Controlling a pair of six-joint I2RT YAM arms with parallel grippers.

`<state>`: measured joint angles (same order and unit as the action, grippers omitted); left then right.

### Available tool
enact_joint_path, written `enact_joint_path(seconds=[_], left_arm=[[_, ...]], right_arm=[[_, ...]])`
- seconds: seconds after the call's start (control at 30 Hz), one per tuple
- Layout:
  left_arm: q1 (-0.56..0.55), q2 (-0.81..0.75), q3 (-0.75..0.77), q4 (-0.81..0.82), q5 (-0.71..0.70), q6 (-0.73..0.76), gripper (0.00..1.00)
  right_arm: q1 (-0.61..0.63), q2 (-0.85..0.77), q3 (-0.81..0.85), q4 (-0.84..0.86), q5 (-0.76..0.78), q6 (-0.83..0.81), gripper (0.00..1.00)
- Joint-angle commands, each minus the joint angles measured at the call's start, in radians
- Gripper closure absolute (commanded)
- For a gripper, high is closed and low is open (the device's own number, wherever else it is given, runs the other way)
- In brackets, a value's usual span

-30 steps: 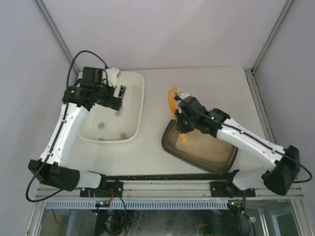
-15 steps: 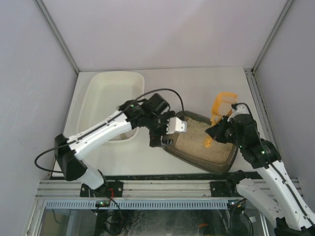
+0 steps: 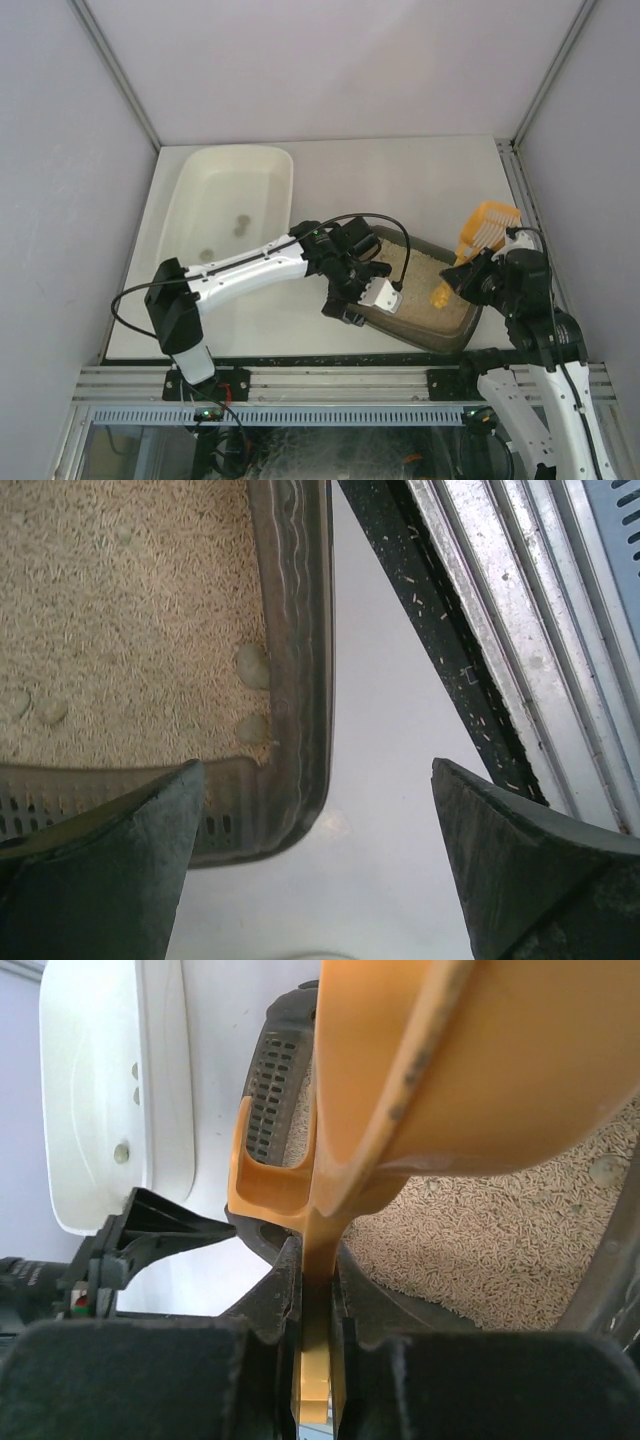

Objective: Clean the litter box

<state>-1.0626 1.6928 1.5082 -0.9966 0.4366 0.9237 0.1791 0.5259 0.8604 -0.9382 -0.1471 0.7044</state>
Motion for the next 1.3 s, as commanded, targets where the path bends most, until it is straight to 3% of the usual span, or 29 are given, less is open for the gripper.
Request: enact_joint_path(seconds=[0.0,0.07,0.23,0.37,0.43,0.6,0.7,0.87,1.13,1.27], left_arm=[[0.002,0.052,0.022,0.059,0.11,0.076,0.03],[0.001,0.075,0.021,0.071,0.119,0.098,0.06],[0.0,0.153,0.067,0.049,0.137,0.127,0.26],[0.0,0.247,0.154,-0.075,0.153,0.21,0.48],[0.001,0.306,0.205,-0.137,0.129,0.254,0.59],[0.032,0.394,0.314,-0.246,0.029,0.354,0.74],[0.083,0.423,0.371,-0.308,-0.02,0.465,0.91],[0.155,0.427,0.376,-0.32,-0.145,0.599,0.99],[0.261,0.422,0.379,-0.339,-0.261,0.892,1.0],[0.317,0.411,0.387,-0.402,-0.249,1.146,1.0]], right_arm=[[-0.045,-0.041,0.009,-0.025,-0.029,0.012,1.0],[-0.06,-0.052,0.012,-0.036,-0.029,0.015,1.0],[-0.084,-0.081,0.022,-0.06,-0.01,0.019,1.0],[-0.092,-0.092,0.024,-0.076,0.011,0.017,1.0],[-0.094,-0.1,0.025,-0.083,0.037,0.016,1.0],[-0.096,-0.121,0.029,-0.096,0.086,0.019,1.0],[-0.097,-0.124,0.029,-0.11,0.097,0.027,1.0],[-0.098,-0.122,0.019,-0.11,0.094,0.041,1.0],[-0.097,-0.105,-0.076,-0.038,0.009,0.077,1.0],[-0.097,-0.098,-0.144,0.003,-0.037,0.11,1.0]])
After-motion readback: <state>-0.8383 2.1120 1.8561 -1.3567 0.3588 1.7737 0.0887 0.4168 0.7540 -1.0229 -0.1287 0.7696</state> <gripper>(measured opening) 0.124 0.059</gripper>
